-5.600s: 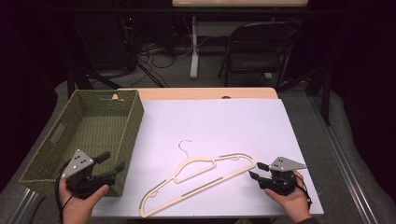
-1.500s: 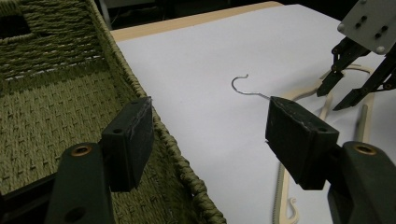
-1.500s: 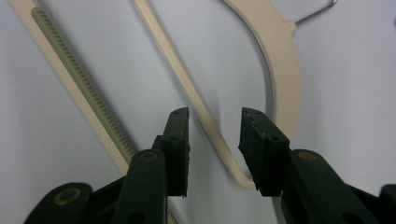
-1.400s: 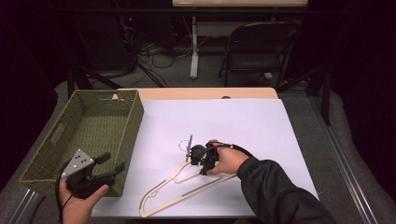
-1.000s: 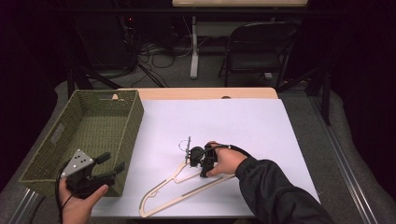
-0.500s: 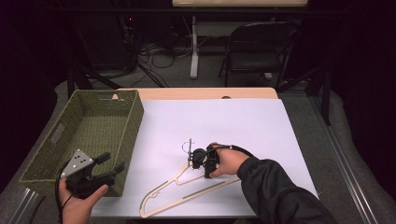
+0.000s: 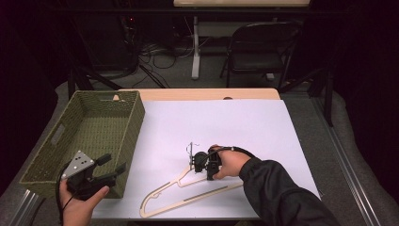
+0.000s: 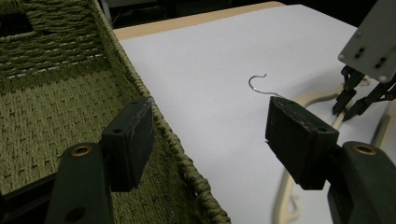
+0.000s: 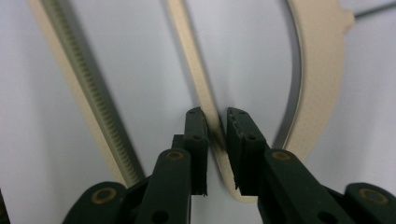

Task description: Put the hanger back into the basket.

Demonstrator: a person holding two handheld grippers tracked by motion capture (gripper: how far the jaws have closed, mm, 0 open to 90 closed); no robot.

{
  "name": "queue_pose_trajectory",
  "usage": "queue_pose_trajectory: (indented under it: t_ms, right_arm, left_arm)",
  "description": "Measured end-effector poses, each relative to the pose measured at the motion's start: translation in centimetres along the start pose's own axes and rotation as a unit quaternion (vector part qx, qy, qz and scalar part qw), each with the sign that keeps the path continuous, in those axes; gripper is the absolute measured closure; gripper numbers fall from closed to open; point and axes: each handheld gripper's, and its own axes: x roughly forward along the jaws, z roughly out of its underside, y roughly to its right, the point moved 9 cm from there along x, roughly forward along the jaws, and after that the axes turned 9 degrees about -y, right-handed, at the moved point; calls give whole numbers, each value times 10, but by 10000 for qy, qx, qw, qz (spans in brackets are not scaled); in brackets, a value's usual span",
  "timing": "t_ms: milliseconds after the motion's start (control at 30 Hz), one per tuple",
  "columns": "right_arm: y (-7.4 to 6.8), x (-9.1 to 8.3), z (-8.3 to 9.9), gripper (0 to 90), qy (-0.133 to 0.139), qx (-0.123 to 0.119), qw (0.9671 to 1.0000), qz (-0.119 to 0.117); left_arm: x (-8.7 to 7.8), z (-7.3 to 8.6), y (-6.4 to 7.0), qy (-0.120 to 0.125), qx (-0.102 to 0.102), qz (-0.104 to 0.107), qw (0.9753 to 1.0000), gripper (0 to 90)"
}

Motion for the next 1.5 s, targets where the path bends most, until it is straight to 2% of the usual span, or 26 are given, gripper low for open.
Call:
queue_pose_trajectory:
  t_ms: [100, 167, 400, 567, 600, 667, 767, 833, 933, 1000, 1100, 1167, 1233, 1300, 1333, 1367, 1500]
  right_arm:
    - [-3, 0, 2, 853, -35, -207, 9998, 66]
    - [-4, -1, 3, 854, -23, -138, 9999, 52]
    - [-2, -2, 3, 855, 34, -191, 9996, 195]
    - [-2, -8, 4, 855, 152, -281, 9982, 513]
    - [-2, -10, 4, 855, 177, -342, 9971, 652]
    - [-5, -15, 5, 855, 193, -424, 9949, 889]
    - [-10, -20, 7, 855, 264, -492, 9928, 1063]
    - [-12, -23, 10, 855, 310, -530, 9912, 1174]
    - [-14, -27, 15, 855, 417, -546, 9891, 1304]
    - [-15, -28, 19, 855, 408, -523, 9892, 1308]
    - [-14, -31, 23, 855, 409, -505, 9884, 1373]
    - [-14, -32, 24, 854, 428, -512, 9880, 1390]
    - [-14, -33, 25, 855, 457, -508, 9879, 1391]
    - [-16, -36, 28, 855, 251, -531, 9902, 1270]
    - [-15, -34, 25, 854, 456, -518, 9877, 1403]
    - [-15, -34, 24, 854, 449, -554, 9873, 1422]
    - [-16, -35, 24, 854, 438, -544, 9878, 1392]
  left_arm:
    - [0, 0, 1, 11, 9, 0, 10000, 327]
    - [0, 0, 1, -9, 13, -5, 10000, 327]
    - [1, -1, 4, -12, 39, 19, 10000, 327]
    - [-2, -4, 8, 24, 131, 29, 9999, 331]
    - [-2, -5, 9, 39, 166, 45, 9998, 332]
    - [-2, -7, 16, 39, 223, 156, 9996, 340]
    - [3, -9, 30, -35, 338, 421, 9985, 341]
    - [13, -12, 47, -129, 474, 670, 9965, 346]
    - [30, -14, 65, -314, 613, 937, 9932, 354]
    - [45, -15, 77, -507, 659, 1169, 9897, 354]
    - [73, -15, 88, -808, 773, 1303, 9851, 353]
    - [86, -18, 92, -892, 753, 1463, 9823, 353]
    - [97, -23, 93, -951, 711, 1544, 9809, 353]
    - [104, -27, 93, -985, 718, 1614, 9793, 352]
    - [106, -30, 94, -973, 717, 1647, 9789, 352]
    - [109, -33, 94, -958, 734, 1694, 9781, 354]
    - [116, -39, 98, -1010, 739, 1877, 9742, 394]
